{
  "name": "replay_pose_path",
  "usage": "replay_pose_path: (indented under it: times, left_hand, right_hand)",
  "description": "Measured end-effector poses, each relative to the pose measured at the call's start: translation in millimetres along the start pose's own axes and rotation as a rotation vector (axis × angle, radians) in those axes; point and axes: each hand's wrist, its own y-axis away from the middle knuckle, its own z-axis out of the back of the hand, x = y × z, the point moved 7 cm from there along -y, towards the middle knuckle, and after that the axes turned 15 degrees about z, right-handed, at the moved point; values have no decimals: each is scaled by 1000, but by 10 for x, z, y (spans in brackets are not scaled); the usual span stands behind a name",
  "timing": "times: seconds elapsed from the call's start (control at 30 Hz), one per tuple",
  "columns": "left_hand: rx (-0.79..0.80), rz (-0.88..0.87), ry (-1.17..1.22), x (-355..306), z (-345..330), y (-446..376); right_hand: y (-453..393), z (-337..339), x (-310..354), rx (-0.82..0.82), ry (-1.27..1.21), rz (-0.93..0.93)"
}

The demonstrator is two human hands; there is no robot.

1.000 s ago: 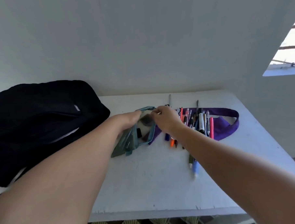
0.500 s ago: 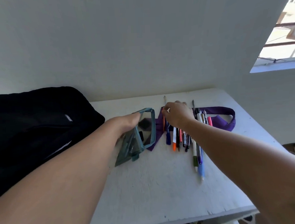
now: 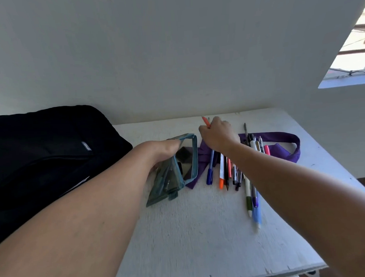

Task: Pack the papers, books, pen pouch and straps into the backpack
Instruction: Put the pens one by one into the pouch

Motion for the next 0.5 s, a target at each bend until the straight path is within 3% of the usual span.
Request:
replay_pose_path:
  times: [0.1, 0.33, 0.5]
  left_hand:
    - [5, 30, -11, -17, 2, -15]
    - [9, 88, -25, -14, -14, -85]
    - [16, 91, -6, -20, -30, -112]
  right_hand:
    - [-151, 41, -88, -31, -67, 1]
    - [-388, -105, -234, 71, 289, 49]
    - [-423, -246, -247, 137, 351, 24]
